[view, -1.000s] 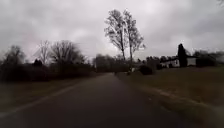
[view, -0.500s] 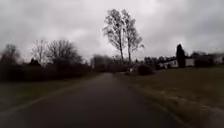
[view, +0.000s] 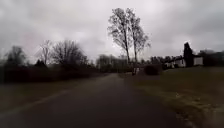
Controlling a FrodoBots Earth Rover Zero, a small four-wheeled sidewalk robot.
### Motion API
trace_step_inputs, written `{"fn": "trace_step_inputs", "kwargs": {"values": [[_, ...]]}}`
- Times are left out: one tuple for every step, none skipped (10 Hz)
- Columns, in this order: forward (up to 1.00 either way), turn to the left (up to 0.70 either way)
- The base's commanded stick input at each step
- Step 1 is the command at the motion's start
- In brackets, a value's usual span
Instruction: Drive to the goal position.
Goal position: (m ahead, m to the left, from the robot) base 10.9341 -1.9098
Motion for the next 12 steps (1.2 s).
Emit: {"fn": "trace_step_inputs", "kwargs": {"values": [[1.00, 0.00], [1.00, 0.00], [1.00, 0.00], [1.00, 0.00], [1.00, 0.00], [1.00, 0.00], [1.00, 0.00], [1.00, 0.00], [1.00, 0.00], [1.00, 0.00], [1.00, 0.00], [1.00, 0.04]]}}
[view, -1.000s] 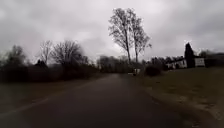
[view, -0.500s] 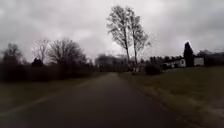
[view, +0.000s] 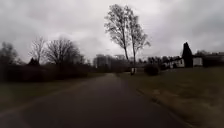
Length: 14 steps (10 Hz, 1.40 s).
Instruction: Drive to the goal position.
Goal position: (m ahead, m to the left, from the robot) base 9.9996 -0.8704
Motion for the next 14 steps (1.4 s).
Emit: {"fn": "trace_step_inputs", "kwargs": {"values": [[1.00, 0.16], [1.00, 0.33], [1.00, 0.40], [1.00, 0.40], [1.00, 0.40], [1.00, 0.40], [1.00, 0.32], [1.00, 0.11], [1.00, 0.00], [1.00, 0.00], [1.00, 0.00], [1.00, 0.00], [1.00, 0.00], [1.00, 0.00]]}}
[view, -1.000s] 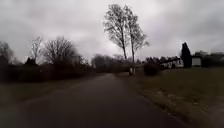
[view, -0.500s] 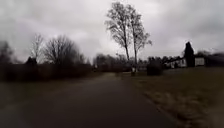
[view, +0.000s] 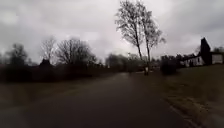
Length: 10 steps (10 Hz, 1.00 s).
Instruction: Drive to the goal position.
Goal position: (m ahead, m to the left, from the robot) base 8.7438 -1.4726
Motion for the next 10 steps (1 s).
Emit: {"fn": "trace_step_inputs", "kwargs": {"values": [[1.00, 0.00], [1.00, 0.00], [1.00, 0.00], [1.00, 0.00], [1.00, 0.00], [1.00, 0.00], [1.00, 0.00], [1.00, 0.00], [1.00, 0.00], [1.00, 0.00]]}}
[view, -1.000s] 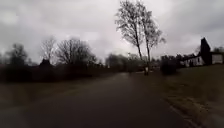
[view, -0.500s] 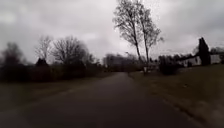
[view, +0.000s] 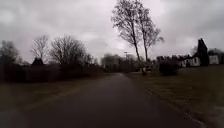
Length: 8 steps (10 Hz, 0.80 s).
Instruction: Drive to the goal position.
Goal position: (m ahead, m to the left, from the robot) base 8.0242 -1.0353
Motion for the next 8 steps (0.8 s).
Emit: {"fn": "trace_step_inputs", "kwargs": {"values": [[1.00, 0.00], [1.00, 0.00], [1.00, 0.00], [1.00, 0.00], [1.00, 0.00], [1.00, 0.00], [1.00, 0.00], [1.00, 0.00]]}}
